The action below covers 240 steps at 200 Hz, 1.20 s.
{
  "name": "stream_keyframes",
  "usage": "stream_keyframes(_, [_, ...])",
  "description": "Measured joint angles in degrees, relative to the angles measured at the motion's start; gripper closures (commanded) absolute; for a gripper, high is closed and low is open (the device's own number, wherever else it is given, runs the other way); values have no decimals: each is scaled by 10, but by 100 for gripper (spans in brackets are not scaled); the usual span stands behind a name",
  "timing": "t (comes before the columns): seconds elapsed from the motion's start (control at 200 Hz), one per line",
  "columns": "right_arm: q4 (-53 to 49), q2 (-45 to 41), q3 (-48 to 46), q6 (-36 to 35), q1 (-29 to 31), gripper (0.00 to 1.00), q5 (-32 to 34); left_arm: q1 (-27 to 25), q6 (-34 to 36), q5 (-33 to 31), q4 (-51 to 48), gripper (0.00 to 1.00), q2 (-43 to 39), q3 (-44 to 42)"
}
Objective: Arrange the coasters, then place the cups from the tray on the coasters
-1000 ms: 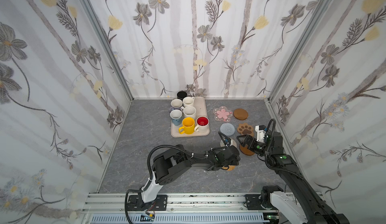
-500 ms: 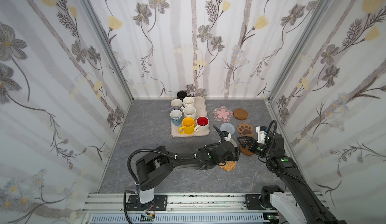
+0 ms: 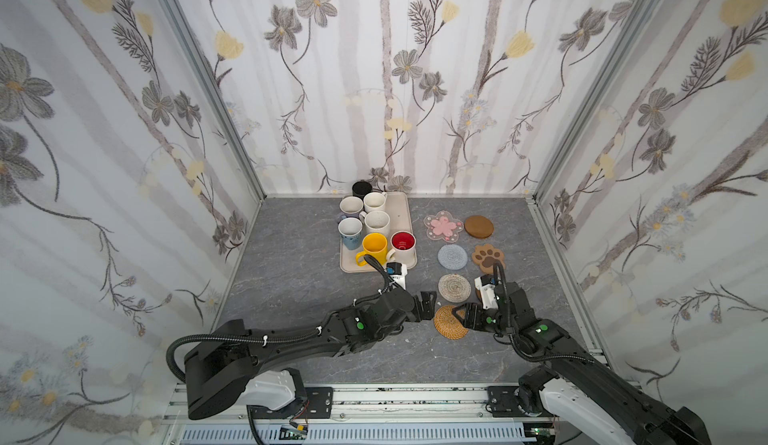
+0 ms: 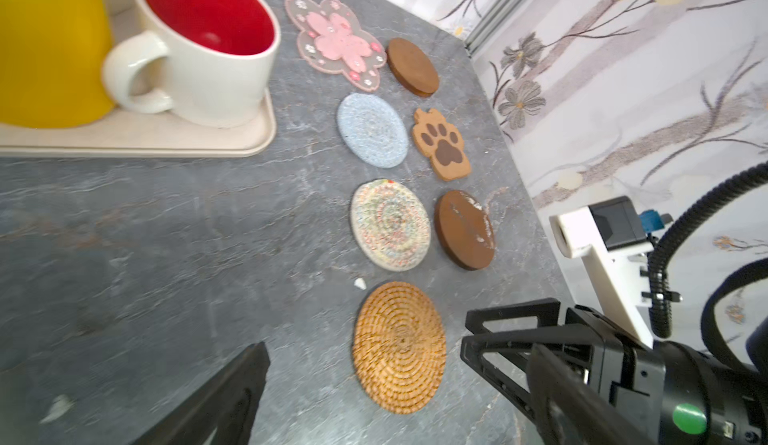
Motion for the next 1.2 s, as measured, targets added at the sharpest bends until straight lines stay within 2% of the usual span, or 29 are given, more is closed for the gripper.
stream_keyframes(0.205, [44, 50, -35, 37, 50, 60, 31, 7, -23, -14, -15, 0, -62, -78])
stream_keyframes(0.37, [75, 83, -28, 47, 54, 70, 46, 9, -38, -23, -22, 0, -94, -112])
stream_keyframes(0.59, [104, 118, -12, 51, 54, 77, 55, 9, -50, -26, -29, 0, -115, -132])
stream_keyframes(0.919, [138, 149, -33, 51, 54, 79, 71, 18, -52, -34, -41, 0, -137, -149])
stream_keyframes(1.069, [150, 139, -44, 51, 54, 78, 80, 26, -51, -34, -45, 0, -145, -152])
stream_keyframes(1.199, [122, 115, -46, 49, 54, 78, 99, 35, -49, -34, -46, 0, -150, -152])
